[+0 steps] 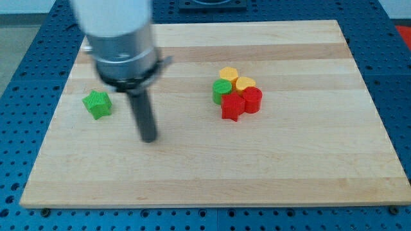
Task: Push the green star slightly right
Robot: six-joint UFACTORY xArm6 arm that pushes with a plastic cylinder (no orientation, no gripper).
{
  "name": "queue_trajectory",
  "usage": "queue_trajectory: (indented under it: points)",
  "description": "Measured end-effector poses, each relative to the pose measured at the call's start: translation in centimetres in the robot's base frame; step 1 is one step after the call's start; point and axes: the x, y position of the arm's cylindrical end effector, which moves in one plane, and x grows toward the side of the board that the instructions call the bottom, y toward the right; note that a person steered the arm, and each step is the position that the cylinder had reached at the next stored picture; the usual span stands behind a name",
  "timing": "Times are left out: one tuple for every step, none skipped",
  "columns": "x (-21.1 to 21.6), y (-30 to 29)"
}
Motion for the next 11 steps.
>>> queue_trajectory:
  points:
    - [-0.7,-8.3]
    - [-3.5,-13.6]
    - [-5.6,-15.6]
    - [-6.6,-15.6]
    - [-6.6,-14.7]
    - [-6.6,-12.2]
    - [-6.6,-8.8]
    - [-6.6,-5.8]
    - [-7.7,-6.8]
    - [-9.1,-6.3]
    - [-7.1,-4.4]
